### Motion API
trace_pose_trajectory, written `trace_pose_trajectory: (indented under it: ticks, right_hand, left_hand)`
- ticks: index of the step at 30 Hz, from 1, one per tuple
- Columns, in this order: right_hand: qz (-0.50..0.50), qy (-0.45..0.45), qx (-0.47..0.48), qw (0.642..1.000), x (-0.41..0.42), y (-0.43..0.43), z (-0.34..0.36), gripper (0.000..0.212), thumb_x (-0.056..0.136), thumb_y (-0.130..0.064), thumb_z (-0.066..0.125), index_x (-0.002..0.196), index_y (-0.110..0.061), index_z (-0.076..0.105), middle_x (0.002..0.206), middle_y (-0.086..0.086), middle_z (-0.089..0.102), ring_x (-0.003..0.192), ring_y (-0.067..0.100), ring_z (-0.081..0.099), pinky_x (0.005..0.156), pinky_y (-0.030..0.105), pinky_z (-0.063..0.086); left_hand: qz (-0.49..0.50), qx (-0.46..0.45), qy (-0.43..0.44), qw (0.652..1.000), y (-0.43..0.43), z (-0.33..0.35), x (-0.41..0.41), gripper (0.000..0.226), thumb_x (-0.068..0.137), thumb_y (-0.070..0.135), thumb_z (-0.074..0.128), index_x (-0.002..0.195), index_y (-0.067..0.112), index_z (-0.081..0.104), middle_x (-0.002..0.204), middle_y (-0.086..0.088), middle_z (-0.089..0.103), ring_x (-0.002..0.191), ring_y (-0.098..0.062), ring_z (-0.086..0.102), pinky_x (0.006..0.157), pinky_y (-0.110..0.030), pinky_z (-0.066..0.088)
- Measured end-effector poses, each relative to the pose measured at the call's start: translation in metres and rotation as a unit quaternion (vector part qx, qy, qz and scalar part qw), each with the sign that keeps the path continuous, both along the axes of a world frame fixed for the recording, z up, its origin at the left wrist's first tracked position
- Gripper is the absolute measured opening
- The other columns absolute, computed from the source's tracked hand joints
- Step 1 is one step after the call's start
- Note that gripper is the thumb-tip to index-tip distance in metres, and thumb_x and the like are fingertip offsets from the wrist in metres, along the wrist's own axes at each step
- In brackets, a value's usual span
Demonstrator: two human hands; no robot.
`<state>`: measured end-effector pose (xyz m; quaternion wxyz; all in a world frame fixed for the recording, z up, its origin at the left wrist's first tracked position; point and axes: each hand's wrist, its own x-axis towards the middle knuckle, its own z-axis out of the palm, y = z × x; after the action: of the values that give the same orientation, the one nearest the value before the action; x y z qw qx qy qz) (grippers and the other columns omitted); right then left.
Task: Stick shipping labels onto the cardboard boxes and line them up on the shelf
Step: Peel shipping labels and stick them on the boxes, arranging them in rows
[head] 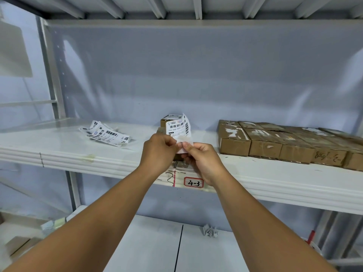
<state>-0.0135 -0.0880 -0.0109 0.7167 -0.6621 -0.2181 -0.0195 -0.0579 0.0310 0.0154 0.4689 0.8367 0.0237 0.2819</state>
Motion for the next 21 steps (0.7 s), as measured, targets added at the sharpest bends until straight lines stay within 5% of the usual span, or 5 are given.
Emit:
trace_pose_trajectory:
  ticks: [10,21]
  right_hand:
    - [-0.001,0.024,-0.021,0.999,0.001,-0.001,0.003,0.031,0.092,-0.017,0.059,0.063,-0.009,0.061,0.049,-0.003,0.058,0.051,0.013,0.045,0.056,0.023,0.040]
    - [0.015,0.024,-0.035,0.999,-0.002,0.000,0.005,0.024,0.091,-0.014,0.060,0.069,-0.006,0.065,0.059,0.001,0.064,0.046,0.004,0.049,0.047,0.014,0.040]
  left_hand:
    - [0.083,0.215,0.058,0.971,0.005,0.016,0.003,0.033,0.090,0.033,0.058,0.062,0.018,0.052,0.063,0.007,0.050,0.076,-0.022,0.049,0.074,-0.031,0.032]
    - [0.005,0.145,0.042,0.989,0.019,0.024,0.007,0.011,0.090,0.017,0.060,0.082,0.010,0.063,0.076,-0.003,0.058,0.069,-0.016,0.050,0.051,-0.018,0.033]
